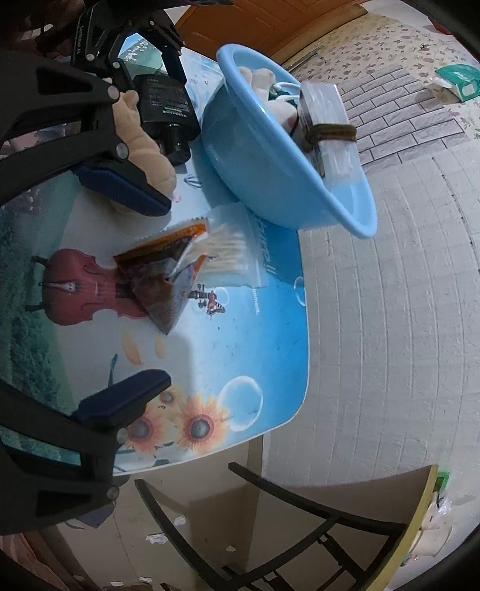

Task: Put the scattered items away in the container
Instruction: 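Grasp the black lotion bottle with left tool while right tool grasps the snack bag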

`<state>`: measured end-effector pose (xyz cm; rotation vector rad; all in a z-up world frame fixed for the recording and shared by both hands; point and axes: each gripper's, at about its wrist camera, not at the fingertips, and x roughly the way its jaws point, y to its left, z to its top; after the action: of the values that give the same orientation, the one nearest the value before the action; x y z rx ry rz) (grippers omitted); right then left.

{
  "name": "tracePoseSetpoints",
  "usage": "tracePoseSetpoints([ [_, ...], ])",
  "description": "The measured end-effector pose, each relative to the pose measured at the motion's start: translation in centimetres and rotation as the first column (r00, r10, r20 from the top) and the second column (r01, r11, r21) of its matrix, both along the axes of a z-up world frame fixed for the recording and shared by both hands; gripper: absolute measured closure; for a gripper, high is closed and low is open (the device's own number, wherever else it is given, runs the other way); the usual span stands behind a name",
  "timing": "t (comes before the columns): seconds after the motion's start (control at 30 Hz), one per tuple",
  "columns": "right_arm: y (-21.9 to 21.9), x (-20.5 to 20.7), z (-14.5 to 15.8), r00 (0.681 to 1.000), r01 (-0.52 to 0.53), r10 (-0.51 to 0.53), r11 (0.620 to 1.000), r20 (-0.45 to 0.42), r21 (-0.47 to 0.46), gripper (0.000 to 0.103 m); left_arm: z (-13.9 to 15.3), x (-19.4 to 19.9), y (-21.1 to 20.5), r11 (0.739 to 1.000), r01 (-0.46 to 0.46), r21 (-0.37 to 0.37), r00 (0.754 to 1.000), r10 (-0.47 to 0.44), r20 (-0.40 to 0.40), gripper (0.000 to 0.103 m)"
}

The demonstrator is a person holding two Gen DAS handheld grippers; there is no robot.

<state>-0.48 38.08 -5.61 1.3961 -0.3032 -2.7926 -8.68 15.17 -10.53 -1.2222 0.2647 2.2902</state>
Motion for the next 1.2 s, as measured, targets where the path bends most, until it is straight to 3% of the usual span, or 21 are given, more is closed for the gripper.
tracePoseSetpoints([
  [0.27, -0.1, -0.9, -0.9, 0.999, -0.041, 0.042, 0.998, 0.029, -0.038, 0.046, -0.3, -1.2, 0.4, 0.999, 0.044, 0.023, 0.999, -0.045, 0.007, 0.001],
  [0.3, -0.1, -0.9, -0.9, 0.999, -0.041, 0.042, 0.999, 0.026, -0.034, 0.046, -0.3, -1.1, 0.4, 0.998, 0.054, 0.035, 0.999, -0.054, 0.006, 0.008],
  [0.57, 0.0, -0.3, -0.4, 0.998, -0.061, 0.061, 0.997, 0.016, -0.043, 0.065, 0.2, 0.4, 0.3, 0.997, 0.078, 0.021, 0.997, -0.078, -0.017, 0.023],
  [0.77, -0.4, 1.3, 0.0, 0.998, -0.068, 0.068, 0.997, 0.017, -0.045, 0.068, 0.6, 2.5, -1.4, 0.998, 0.05, 0.035, 0.999, -0.049, -0.017, 0.033],
  [1.2, -2.1, 5.0, 1.0, 0.996, -0.09, 0.09, 0.995, -0.008, -0.042, 0.068, 0.9, 7.6, -7.9, 0.997, -0.065, 0.049, 0.998, 0.067, -0.023, 0.035],
])
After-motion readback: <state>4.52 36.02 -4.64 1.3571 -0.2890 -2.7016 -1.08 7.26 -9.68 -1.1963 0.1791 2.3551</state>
